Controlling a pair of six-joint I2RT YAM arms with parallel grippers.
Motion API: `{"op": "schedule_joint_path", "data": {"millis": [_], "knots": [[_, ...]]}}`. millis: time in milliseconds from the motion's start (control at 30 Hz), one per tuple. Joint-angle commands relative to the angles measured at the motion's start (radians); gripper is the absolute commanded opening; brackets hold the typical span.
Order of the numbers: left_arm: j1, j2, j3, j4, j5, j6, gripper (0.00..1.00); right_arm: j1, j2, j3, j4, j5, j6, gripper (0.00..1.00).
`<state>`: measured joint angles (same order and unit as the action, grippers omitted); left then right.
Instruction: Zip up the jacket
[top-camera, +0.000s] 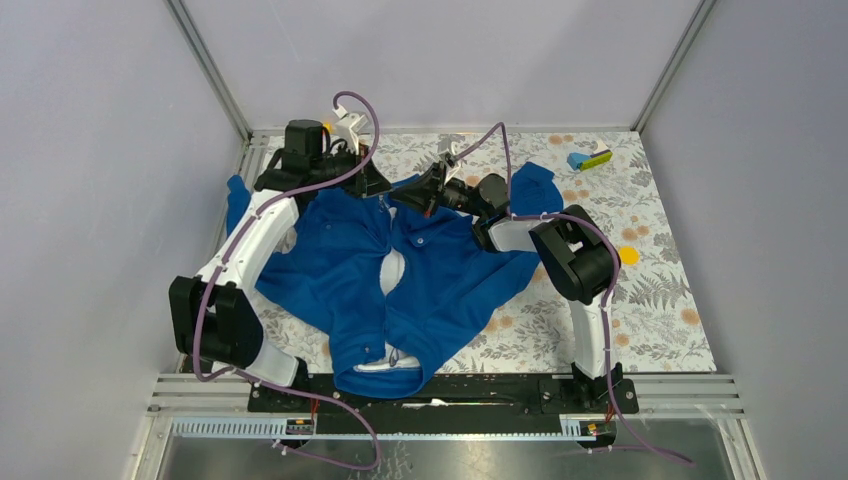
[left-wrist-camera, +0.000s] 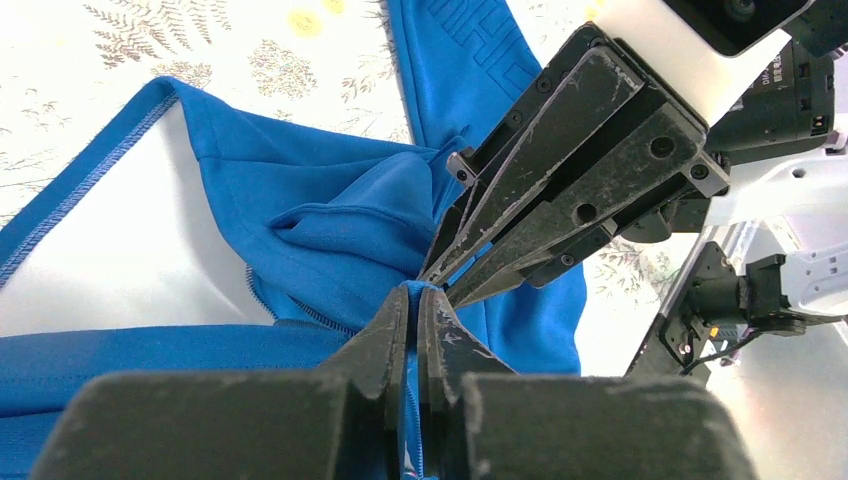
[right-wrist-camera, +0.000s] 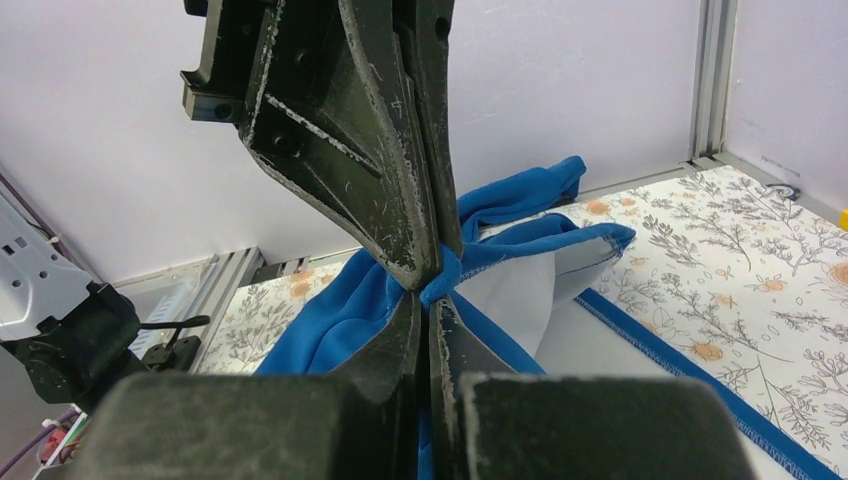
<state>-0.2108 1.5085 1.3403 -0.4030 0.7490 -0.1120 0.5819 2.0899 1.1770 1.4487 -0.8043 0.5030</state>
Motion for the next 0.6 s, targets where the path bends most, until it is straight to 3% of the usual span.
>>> {"op": "schedule_joint_path", "data": {"millis": [0, 33, 200, 267, 333, 467, 567], "knots": [[-0.006, -0.062, 0.013, 0.013, -0.1, 0.024, 0.0, 0.011, -0.037, 0.051, 0.222, 0.007, 0.005, 0.0], [-0.006, -0.069, 0.01, 0.014, -0.117, 0.018, 0.0, 0.011, -0.037, 0.045, 0.217, 0.025, 0.004, 0.04], [-0.017, -0.121, -0.026, 0.046, -0.261, -0.088, 0.0, 0.009, -0.103, -0.022, 0.081, 0.173, -0.045, 0.64], [-0.027, -0.142, -0.042, 0.051, -0.324, -0.13, 0.0, 0.01, -0.156, -0.054, -0.036, 0.239, -0.062, 0.7], [-0.04, -0.155, -0.055, 0.056, -0.381, -0.174, 0.0, 0.01, -0.213, -0.078, -0.198, 0.297, -0.065, 0.9], [-0.069, -0.154, -0.065, 0.056, -0.446, -0.25, 0.0, 0.042, -0.313, -0.201, -0.301, 0.422, 0.017, 0.93], [-0.102, -0.132, -0.037, 0.03, -0.514, -0.292, 0.0, 0.111, -0.342, -0.257, -0.297, 0.512, 0.072, 0.77]]}}
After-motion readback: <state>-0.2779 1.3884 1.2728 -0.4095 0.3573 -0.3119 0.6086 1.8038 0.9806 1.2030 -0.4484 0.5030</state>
